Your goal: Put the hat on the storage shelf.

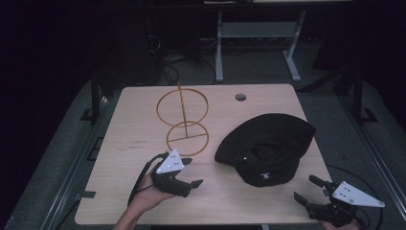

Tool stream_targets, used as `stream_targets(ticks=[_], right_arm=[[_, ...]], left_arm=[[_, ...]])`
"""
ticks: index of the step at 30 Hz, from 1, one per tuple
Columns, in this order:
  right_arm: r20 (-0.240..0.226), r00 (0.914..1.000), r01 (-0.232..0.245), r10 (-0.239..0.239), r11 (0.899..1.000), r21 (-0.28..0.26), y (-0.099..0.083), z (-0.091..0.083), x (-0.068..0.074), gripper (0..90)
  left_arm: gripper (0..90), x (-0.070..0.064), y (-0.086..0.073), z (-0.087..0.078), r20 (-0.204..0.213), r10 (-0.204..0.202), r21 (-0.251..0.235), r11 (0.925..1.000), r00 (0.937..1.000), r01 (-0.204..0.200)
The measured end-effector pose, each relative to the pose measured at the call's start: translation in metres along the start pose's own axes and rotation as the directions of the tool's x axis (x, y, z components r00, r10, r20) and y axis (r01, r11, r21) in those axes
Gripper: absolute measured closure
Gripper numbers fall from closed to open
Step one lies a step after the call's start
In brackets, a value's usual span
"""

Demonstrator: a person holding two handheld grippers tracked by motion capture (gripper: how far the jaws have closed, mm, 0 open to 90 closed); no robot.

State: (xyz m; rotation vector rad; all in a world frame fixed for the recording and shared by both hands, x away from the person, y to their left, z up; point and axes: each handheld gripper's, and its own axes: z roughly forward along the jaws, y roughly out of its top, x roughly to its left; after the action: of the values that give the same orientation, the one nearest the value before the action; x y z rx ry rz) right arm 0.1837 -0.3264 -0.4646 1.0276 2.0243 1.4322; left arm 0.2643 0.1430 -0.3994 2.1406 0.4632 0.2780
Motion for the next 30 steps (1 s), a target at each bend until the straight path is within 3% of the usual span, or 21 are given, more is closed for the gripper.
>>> stream_targets(ticks=[11,17,24,30], right_arm=[[0.006,1.0000,-0.007,0.007,1.000,-0.022,0.000,-0.005,-0.001,16.0],[0.004,0.9999,-0.013,0.013,1.000,-0.028,0.000,-0.006,-0.001,16.0],[0.002,0.9999,-0.011,0.011,0.999,-0.030,-0.001,-0.006,-0.002,16.0],[-0.002,0.9999,-0.013,0.013,1.000,-0.026,-0.001,-0.005,-0.001,16.0]], left_arm=[[22.7,-0.008,0.035,0.028,0.056,0.069,0.008,0.9976,0.9960,-0.069],[24.5,-0.010,0.046,0.045,0.081,0.084,0.009,0.9964,0.9932,-0.085],[31.5,-0.015,0.062,0.070,0.103,0.119,0.021,0.9923,0.9875,-0.122],[43.5,-0.016,0.069,0.086,0.122,0.143,0.053,0.9872,0.9822,-0.150]])
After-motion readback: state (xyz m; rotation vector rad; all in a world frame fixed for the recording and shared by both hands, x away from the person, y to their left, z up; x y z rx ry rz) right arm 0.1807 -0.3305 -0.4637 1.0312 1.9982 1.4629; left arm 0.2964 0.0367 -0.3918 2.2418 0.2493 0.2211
